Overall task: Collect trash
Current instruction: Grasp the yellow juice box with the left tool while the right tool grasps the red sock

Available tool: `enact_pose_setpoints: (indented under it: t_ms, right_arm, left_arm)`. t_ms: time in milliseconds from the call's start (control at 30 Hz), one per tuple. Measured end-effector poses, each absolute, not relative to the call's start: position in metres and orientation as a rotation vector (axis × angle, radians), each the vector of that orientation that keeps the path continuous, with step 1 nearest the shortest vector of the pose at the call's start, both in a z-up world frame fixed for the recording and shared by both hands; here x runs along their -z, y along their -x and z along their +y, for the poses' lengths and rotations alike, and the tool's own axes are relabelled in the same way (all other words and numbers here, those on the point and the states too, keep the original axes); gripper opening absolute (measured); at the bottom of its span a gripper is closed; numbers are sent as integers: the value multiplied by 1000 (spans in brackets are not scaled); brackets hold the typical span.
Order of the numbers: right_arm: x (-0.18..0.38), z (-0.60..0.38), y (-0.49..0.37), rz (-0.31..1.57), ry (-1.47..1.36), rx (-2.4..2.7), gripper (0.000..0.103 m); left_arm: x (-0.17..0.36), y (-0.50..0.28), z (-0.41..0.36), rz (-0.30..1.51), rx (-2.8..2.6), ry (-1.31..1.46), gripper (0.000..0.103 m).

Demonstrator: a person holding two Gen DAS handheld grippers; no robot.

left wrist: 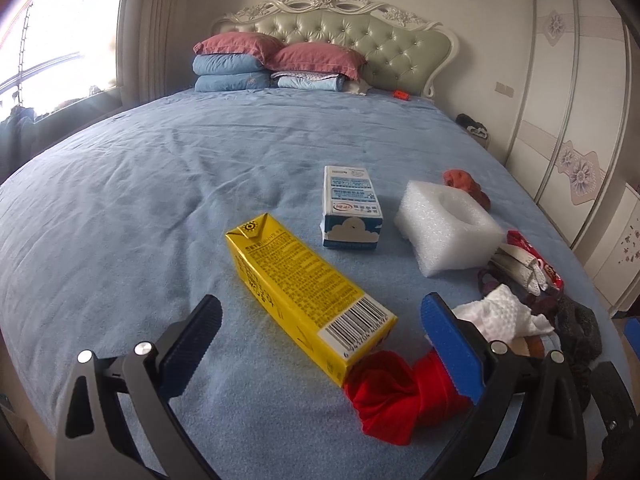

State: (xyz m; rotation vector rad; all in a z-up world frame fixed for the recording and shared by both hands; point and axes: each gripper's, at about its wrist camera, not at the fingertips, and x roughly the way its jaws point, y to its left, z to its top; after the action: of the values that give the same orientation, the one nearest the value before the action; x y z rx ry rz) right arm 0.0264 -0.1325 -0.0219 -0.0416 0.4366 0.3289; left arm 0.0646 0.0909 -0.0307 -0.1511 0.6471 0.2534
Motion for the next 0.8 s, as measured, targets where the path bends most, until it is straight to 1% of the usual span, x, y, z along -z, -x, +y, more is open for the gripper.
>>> enact_pose_setpoints:
  t_ms: [100,200,333,400,433,467,500,533,567,633,733,800]
  right_arm:
    - [21,-127,-29,443,51,-340,95]
    - [22,-121,-31,453,64,-354,95]
    - [22,-112,-29,456,92,-377,95]
    - [22,-107,-26,454,106,-392,95]
    - [22,-105,-25,454,111,-402,95]
    - [23,-102,-24,456,116,-415,95]
    - [24,-100,-23,464,118,-429,95]
    - [25,-97,-23,473,117,-446,95]
    - [26,-94,-22,482,113,-466,95]
    - [27,-87,-22,498,108,-494,95]
    - [27,-76,-21,521,107,-532,95]
    - [27,-68,-23,543,107,-562,95]
  left_arm:
    - [35,-82,94,687,-281,144,99]
    - [48,-99,101,768,-304,176,99]
    - [69,-106,119,857,-278,289,99]
    - [72,-105,126,862,-255,333,99]
    - [71,-103,127,858,-250,334,97]
    - [70,-102,127,856,-252,327,89]
    - [69,-100,128,852,-256,318,84]
    - [68,-99,129,847,-255,312,71]
    - [67,-97,130,845,-251,304,60]
    - [66,-92,134,839,-240,307,53]
    - [64,-80,142,823,-203,332,45]
    - [63,-72,143,809,-188,325,42]
